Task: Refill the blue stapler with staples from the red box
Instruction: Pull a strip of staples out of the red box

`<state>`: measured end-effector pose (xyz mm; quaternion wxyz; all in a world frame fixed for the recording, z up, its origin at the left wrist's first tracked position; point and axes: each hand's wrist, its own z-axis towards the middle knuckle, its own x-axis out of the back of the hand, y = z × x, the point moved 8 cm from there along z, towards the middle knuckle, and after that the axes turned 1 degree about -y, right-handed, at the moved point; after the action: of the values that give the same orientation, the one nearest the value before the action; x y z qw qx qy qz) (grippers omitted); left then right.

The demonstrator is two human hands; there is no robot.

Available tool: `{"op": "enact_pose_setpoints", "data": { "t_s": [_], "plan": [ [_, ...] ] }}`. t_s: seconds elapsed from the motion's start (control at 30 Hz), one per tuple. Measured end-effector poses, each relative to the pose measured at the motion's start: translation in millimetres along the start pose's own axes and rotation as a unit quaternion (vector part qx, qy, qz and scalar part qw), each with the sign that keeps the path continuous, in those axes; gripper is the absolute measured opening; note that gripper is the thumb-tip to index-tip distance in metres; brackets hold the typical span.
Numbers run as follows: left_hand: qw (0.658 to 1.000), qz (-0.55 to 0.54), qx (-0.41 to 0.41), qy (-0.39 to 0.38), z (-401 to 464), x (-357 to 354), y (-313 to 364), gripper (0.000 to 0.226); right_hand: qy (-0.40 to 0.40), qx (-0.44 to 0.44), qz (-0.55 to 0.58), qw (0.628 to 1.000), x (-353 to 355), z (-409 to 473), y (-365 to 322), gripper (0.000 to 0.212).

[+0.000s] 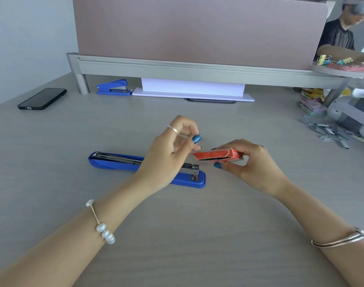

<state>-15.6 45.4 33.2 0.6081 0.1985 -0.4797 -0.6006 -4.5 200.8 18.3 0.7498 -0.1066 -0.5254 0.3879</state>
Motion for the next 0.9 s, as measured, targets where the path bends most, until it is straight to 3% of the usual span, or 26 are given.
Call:
{"op": "enact_pose_setpoints", "data": {
  "t_s": [0.1,0.2,0.73,0.9],
  "plan": [
    [0.988,0.133,-0.07,-0.033,-4,-8,6,0.023,-0.006,-0.001,-0.008,1.0,-1,0,0,0.027],
    [0.982,0.157,-0.089,-0.046,-6,-12,6,0.025,-0.01,0.0,-0.011,1.0,-2,0,0,0.027],
    [0.985,0.144,-0.092,-0.022,-6,-10,6,0.022,-0.013,-0.005,0.011,1.0,-4,0,2,0.028],
    [0.997,0.072,-0.026,-0.02,-6,-11,-5,0.031,-0.016,0.008,0.005,1.0,-5,0,-1,0.028]
  ]
}}
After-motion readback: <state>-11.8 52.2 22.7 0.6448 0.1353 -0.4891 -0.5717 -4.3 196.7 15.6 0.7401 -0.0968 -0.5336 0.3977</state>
